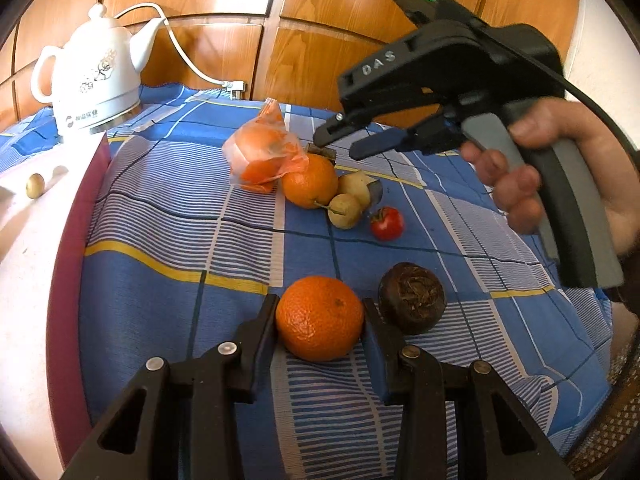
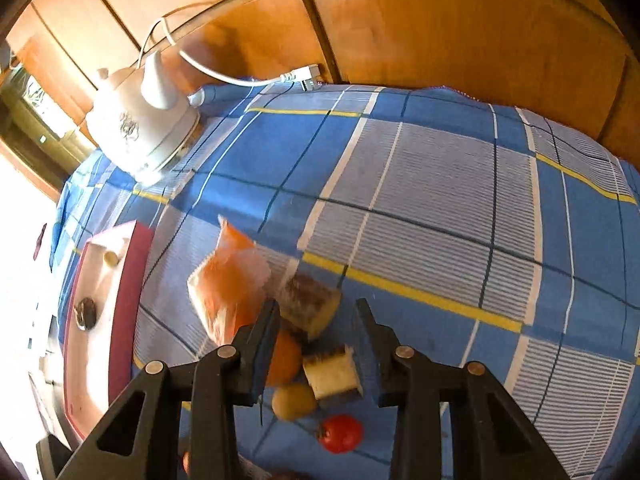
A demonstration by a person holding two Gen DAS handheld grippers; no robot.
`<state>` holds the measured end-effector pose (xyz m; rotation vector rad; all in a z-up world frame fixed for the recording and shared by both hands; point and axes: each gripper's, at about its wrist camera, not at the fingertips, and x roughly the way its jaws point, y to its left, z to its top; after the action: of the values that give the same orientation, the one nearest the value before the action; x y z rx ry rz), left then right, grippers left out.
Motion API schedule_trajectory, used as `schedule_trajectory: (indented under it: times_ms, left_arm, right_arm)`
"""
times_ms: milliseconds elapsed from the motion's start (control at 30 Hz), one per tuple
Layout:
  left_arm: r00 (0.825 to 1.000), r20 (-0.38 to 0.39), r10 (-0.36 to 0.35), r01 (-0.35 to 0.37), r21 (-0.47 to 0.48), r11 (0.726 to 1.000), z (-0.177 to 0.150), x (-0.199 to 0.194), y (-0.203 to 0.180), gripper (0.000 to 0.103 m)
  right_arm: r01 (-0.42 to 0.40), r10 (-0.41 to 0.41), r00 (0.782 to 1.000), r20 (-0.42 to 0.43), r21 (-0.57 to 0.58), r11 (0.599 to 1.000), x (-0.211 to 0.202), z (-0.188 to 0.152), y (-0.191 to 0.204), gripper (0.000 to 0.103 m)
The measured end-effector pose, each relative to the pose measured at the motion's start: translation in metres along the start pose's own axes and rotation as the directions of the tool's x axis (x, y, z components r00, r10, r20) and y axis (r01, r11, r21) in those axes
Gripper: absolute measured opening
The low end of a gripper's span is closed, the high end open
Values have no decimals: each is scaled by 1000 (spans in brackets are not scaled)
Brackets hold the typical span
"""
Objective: Organize fruits
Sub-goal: 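Grasp the cut cylindrical piece with the right tool while the left tool holds the orange, then place the orange in the tray with the left tool while the right tool carries the cut piece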
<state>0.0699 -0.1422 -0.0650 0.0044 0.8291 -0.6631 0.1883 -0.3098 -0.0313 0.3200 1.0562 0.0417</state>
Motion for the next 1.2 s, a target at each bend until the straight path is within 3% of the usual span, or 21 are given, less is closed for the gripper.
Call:
schedule_trajectory:
  times_ms: [300, 533, 667, 800, 833, 867, 1033, 1200]
  left_arm:
    - [1000, 5, -18, 18, -12, 1000, 1, -1, 2, 40]
    - [1000, 6, -22, 22, -19, 1000, 2, -1, 3, 40]
    - [1000, 6, -18, 18, -17, 1000, 2, 0, 3, 40]
    - [1000, 4, -12, 12, -12, 1000, 2, 1, 2, 40]
    - [1000, 2, -13, 13, -13, 1000, 3, 1, 2, 40]
    - [1000, 1, -16, 16, -16, 1000, 3, 1, 2, 40]
    - [998, -20, -57, 56, -66, 996, 9, -1, 10, 39]
    - [996, -31, -83, 79, -112, 991, 14, -19, 18, 39]
  right_arm:
    - [5, -5, 1000, -14, 19, 1000, 3, 12, 3, 38]
    - [51, -53, 994, -91, -23, 998, -3, -8, -5, 38]
    - [23, -25, 995, -95, -25, 999, -10, -19, -8, 38]
    - [44, -52, 992, -115, -65, 997, -3, -22, -5, 38]
    - [39, -48, 991, -127, -75, 996, 2, -23, -4, 34]
    - [32, -41, 992, -122, -80, 996, 3, -23, -3, 28]
    - [70, -76, 994, -75, -82, 994, -9, -30, -6, 27]
    - [170, -172, 985, -10, -88, 981, -32, -52, -15, 27]
